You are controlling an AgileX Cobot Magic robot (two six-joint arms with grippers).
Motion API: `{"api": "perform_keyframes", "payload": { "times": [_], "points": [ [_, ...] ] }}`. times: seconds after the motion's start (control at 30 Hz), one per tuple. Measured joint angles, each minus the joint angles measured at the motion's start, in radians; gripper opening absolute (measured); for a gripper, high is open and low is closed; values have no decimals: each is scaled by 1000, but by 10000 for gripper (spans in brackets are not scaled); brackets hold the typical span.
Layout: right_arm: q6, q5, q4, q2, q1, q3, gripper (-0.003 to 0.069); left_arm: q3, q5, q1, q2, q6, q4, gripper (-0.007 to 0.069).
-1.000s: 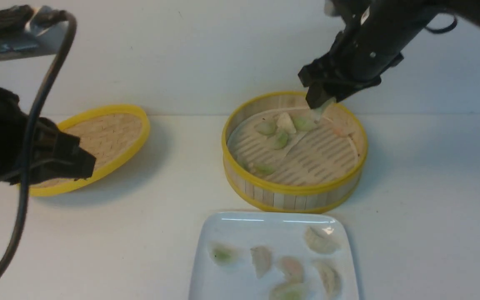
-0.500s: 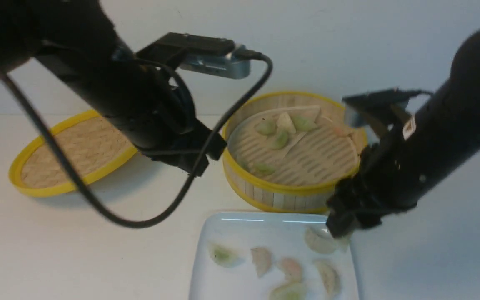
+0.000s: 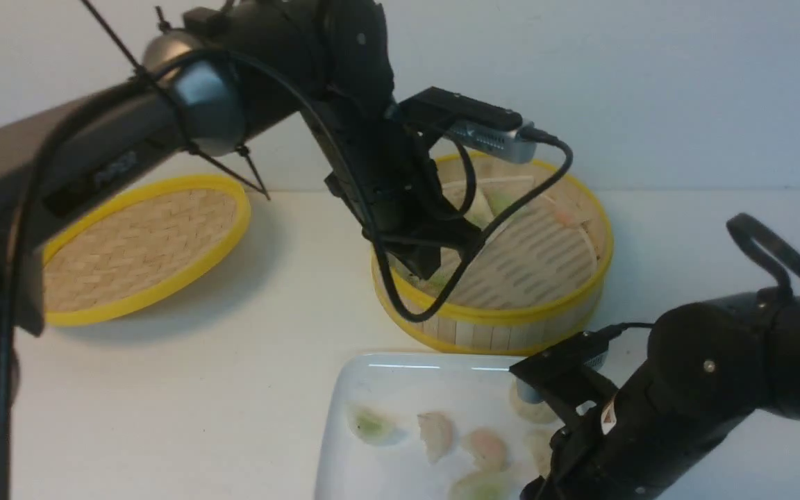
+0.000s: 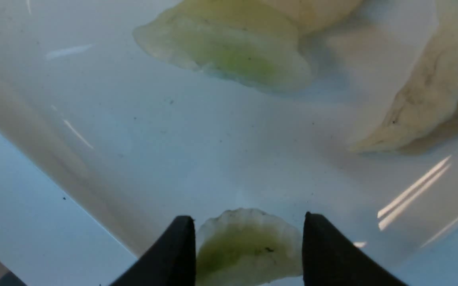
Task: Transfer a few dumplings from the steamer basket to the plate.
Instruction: Use the right arm to put the dumpling into the plate
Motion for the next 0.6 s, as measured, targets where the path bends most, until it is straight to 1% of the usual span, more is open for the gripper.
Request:
{"api": "perform_keyframes", "payload": {
  "times": [0.07,0.1,0.17,0.23,0.3,0.37,0.4,0.47,0.5,0.53,0.6],
  "points": [
    [1,-4,1,3,0,0,321,-49,-1,-7,42,1,37,8],
    [1,-5,5,3,0,0,337,-71,-3,-7,62,2,51,20],
    [1,-5,7,3,0,0,385,-112,-8,-9,101,3,76,48],
    [1,-3,15,3,0,0,464,-149,-18,-10,140,3,108,94],
    [1,8,25,3,0,0,524,-176,-23,-10,177,2,131,143],
    [0,20,44,3,0,0,551,-189,-33,-10,202,2,146,201],
    [-1,28,52,3,0,0,561,-191,-46,-10,215,1,156,228],
    [-12,50,77,3,0,0,566,-194,-90,-10,235,0,176,310],
    [-19,68,89,-1,0,0,563,-195,-119,-10,244,0,189,355],
    [-23,75,95,-3,0,0,559,-195,-135,-10,249,0,197,376],
    [-35,93,106,-21,0,0,542,-196,-188,-10,258,0,216,446]
  ]
}}
